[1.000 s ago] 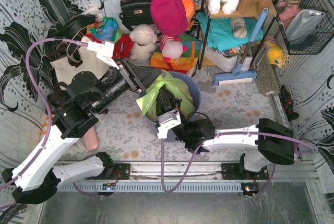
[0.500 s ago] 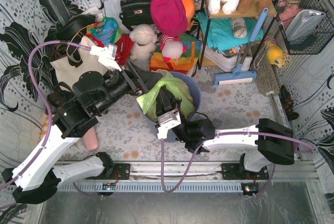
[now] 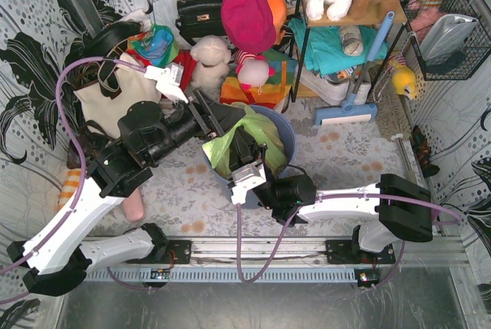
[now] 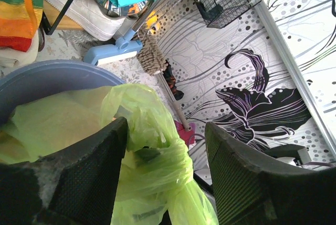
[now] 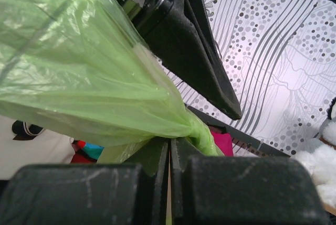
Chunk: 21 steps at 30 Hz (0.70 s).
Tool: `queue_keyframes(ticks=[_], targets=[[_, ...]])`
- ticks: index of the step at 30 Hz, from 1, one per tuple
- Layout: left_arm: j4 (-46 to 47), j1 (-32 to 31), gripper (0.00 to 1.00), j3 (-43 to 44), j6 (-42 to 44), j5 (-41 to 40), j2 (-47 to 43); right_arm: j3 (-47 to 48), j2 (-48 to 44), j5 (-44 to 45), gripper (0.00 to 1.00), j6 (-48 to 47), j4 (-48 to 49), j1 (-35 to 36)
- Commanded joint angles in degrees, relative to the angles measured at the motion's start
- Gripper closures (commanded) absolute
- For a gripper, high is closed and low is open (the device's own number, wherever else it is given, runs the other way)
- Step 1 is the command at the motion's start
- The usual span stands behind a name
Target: Tie the trash bag
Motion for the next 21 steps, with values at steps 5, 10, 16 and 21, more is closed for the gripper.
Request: queue_keyframes(ticks=[5, 10, 16, 21], targets=[[3.7, -0.2, 0.46, 0.8, 1.4, 0.3, 1.8, -0.2, -1.3, -0.8, 1.0, 1.6, 5.6, 0.2], [3.5, -0.2, 0.54, 1.1, 1.7, 0.2, 2.1, -0.2, -1.3, -0.7, 1.0, 1.6, 5.6, 0.2], [3.6, -0.2, 0.74, 1.4, 1.9, -0.1, 1.8, -0.4, -1.6, -0.7, 1.0, 1.6, 5.6, 0.2], [4.1, -0.2, 0.88, 1.6, 2.4, -0.5, 1.7, -0.6, -1.8, -0.7, 1.0, 1.6, 5.6, 0.2]])
